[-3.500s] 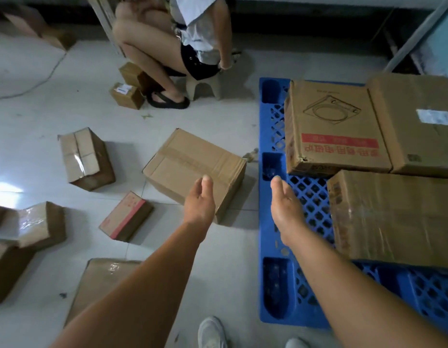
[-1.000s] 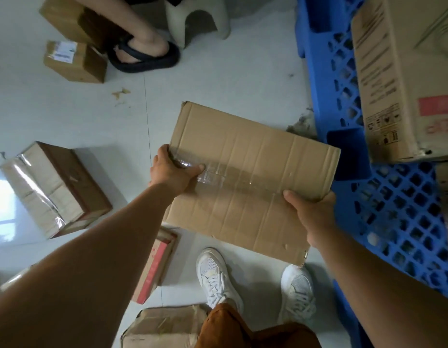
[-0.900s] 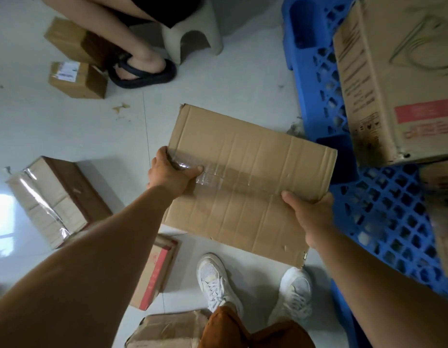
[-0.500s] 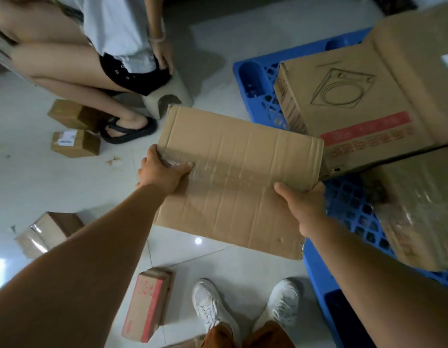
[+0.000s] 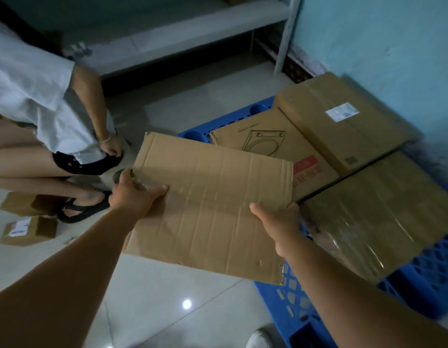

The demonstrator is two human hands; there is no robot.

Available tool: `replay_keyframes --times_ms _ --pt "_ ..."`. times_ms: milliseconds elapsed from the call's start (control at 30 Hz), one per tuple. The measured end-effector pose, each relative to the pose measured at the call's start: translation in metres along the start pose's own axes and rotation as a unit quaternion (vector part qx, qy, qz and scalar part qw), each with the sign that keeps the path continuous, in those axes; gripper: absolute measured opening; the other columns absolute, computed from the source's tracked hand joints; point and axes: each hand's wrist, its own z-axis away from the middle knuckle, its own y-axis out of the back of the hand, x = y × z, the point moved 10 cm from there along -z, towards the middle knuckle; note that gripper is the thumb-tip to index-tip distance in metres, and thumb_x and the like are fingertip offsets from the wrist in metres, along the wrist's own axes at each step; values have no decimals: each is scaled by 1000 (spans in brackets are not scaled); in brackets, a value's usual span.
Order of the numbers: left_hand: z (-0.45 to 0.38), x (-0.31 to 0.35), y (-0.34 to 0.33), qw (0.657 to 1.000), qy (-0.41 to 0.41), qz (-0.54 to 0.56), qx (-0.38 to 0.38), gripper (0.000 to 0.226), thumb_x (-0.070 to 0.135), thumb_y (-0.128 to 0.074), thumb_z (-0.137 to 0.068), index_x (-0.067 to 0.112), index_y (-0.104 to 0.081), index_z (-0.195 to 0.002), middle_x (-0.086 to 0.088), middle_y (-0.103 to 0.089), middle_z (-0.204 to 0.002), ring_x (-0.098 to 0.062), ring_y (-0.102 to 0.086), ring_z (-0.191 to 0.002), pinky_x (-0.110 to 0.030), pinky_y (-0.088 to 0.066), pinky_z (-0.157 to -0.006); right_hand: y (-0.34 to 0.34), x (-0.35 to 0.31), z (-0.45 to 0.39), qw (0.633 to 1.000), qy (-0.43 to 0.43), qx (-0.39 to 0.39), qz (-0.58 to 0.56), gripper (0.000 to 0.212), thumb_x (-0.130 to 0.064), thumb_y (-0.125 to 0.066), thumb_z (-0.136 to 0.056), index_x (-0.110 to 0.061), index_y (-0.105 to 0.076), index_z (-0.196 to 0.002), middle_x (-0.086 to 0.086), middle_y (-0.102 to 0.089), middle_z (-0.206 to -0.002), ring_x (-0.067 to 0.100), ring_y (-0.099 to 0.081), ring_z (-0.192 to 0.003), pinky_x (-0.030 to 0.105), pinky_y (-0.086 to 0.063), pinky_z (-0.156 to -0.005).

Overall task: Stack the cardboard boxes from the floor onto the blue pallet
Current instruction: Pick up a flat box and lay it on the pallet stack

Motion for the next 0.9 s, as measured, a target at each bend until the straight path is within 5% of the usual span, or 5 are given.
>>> replay_keyframes --times_ms 133,233,400,600,900 --pt "7 54 -40 999 -21 3 -25 107 68 -76 -40 33 -36 -134 -10 -53 -125 -35 -53 -113 -53 -47 -96 51 -18 -23 1000 6 30 -8 90 -35 -85 -66 -7 -35 -135 11 -49 -131 24 -51 -100 32 -42 -81" --pt "9 92 -71 998 -45 -19 -38 93 55 -82 -60 27 -37 -136 -9 -53 -126 -35 -52 -114 -50 -46 -98 86 -30 -41 998 10 63 21 99 -44 -85 -63 -4 -33 -137 15 -47 -136 32 -50 -118 40 -43 -96" --pt "-5 150 -115 995 -71 -41 -62 95 59 -79 -60 31 -34 -139 -11 -50 -133 -37 -49 -121 -54 -44 -101 123 -50 -71 996 -5 91 -5 98 -38 -82 -70 -4 -25 -142 15 -44 -138 31 -49 -119 32 -36 -84" --pt "-39 222 -166 987 -108 -56 -107 95 61 -77 -59 33 -34 -139 -11 -50 -135 -37 -48 -122 -53 -44 -100 150 -76 -109 989 -23 146 -14 97 -43 -83 -67 -4 -30 -138 13 -47 -137 31 -51 -120 35 -40 -91" --pt "-110 323 -244 966 -152 -73 -194 110 78 -65 -36 36 -34 -133 -6 -50 -133 -35 -49 -119 -56 -42 -100 162 -137 -158 979 -68 188 38 88 -49 -68 -82 4 -29 -141 21 -41 -139 36 -42 -127 41 -35 -104"
